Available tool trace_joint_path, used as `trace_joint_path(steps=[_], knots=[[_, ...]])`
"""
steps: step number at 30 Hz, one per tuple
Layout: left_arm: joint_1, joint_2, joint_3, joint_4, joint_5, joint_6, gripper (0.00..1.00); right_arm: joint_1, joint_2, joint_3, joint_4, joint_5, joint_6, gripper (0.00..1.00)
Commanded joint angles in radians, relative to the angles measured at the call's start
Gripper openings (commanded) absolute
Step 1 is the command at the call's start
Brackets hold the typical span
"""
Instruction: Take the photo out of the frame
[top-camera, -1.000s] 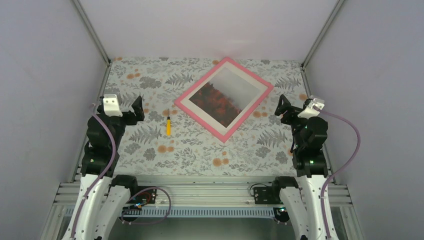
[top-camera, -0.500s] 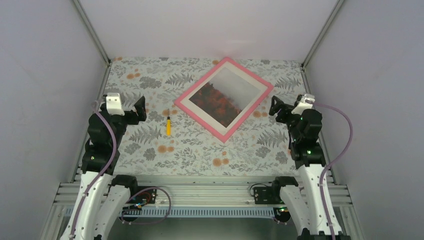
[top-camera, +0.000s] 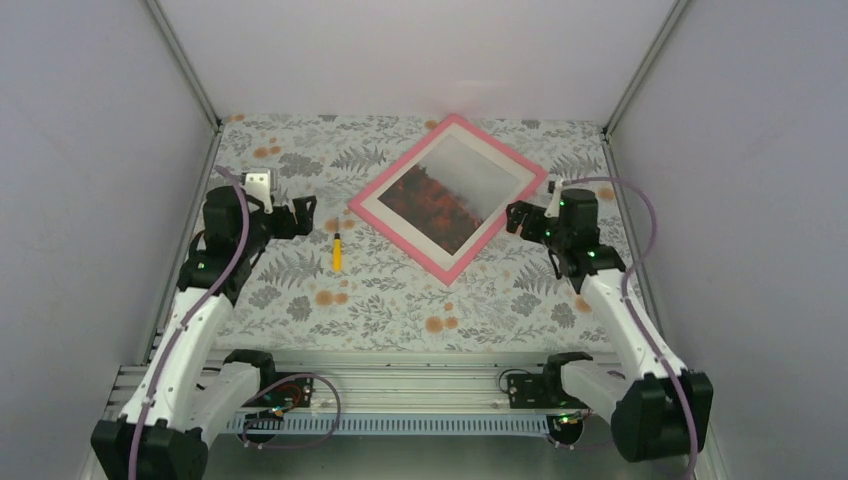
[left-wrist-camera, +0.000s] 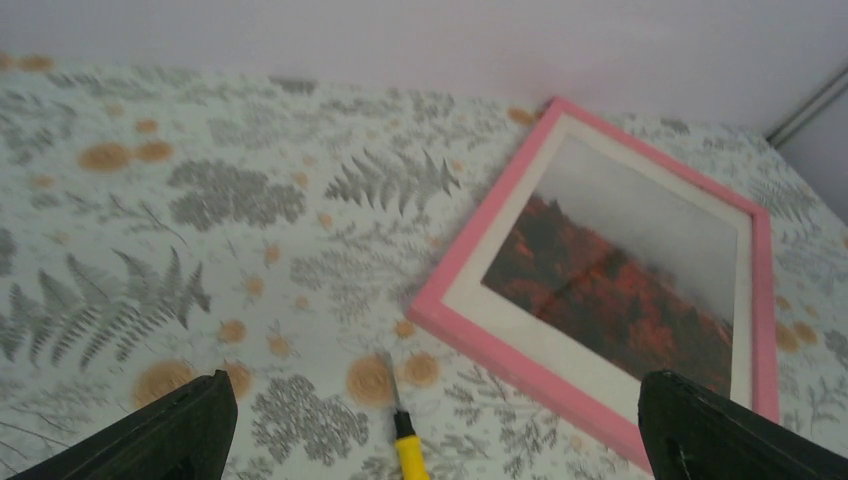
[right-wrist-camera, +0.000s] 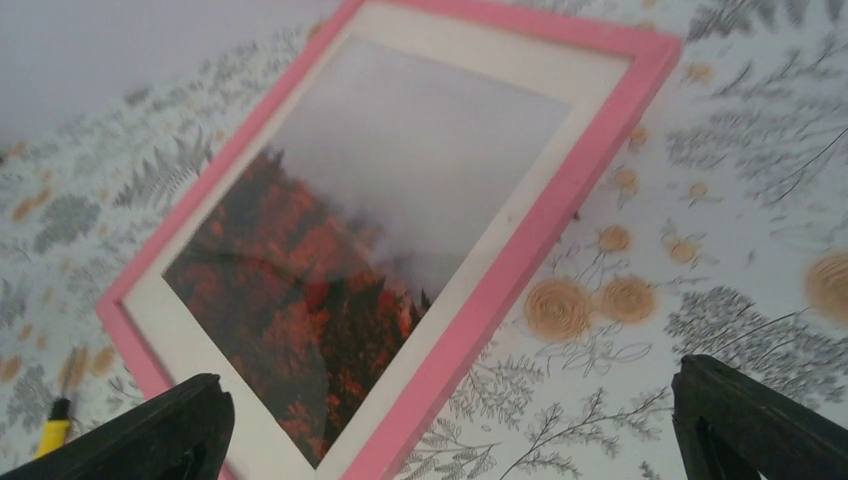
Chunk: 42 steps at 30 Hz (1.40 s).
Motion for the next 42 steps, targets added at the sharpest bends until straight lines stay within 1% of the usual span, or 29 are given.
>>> trace_joint_path(steps=[1, 4, 9, 13, 15, 17, 22, 25, 27, 29, 33, 38, 42], knots=[[-0.004, 0.067, 0.034, -0.057, 0.108, -0.018, 1.0, 0.083, 0.119, 0.051, -0.038, 0.077, 0.059, 1.0], [-0.009, 0.09, 0.017, -0.05, 0.16, -0.039, 1.0, 0.14, 0.218, 0.075, -0.048, 0.149, 0.086, 1.0], [-0.032, 0.122, -0.009, -0.053, 0.186, -0.072, 1.0, 0.19, 0.319, 0.086, -0.021, 0.244, 0.155, 1.0], [-0.049, 0.153, -0.031, -0.04, 0.222, -0.114, 1.0, 0.208, 0.396, 0.087, 0.028, 0.263, 0.201, 0.99], [-0.063, 0.163, -0.046, -0.03, 0.23, -0.135, 1.0, 0.209, 0.427, 0.079, 0.06, 0.276, 0.227, 0.97], [-0.078, 0.173, -0.058, -0.023, 0.232, -0.148, 1.0, 0.211, 0.449, 0.072, 0.1, 0.274, 0.241, 0.93], [-0.099, 0.19, -0.069, -0.022, 0.227, -0.149, 1.0, 0.218, 0.542, 0.105, 0.142, 0.263, 0.259, 0.8], [-0.105, 0.202, -0.069, -0.031, 0.216, -0.149, 1.0, 0.22, 0.6, 0.121, 0.166, 0.244, 0.279, 0.68], [-0.108, 0.205, -0.071, -0.032, 0.215, -0.15, 1.0, 0.222, 0.633, 0.138, 0.161, 0.257, 0.298, 0.65], [-0.111, 0.203, -0.075, -0.027, 0.214, -0.151, 1.0, 0.222, 0.651, 0.15, 0.152, 0.292, 0.319, 0.6], [-0.116, 0.202, -0.074, -0.029, 0.202, -0.152, 1.0, 0.224, 0.665, 0.16, 0.169, 0.286, 0.326, 0.57], [-0.121, 0.215, -0.073, -0.029, 0.201, -0.149, 1.0, 0.224, 0.738, 0.184, 0.173, 0.27, 0.338, 0.56], [-0.127, 0.22, -0.072, -0.03, 0.197, -0.149, 1.0, 0.224, 0.778, 0.208, 0.161, 0.274, 0.343, 0.51]])
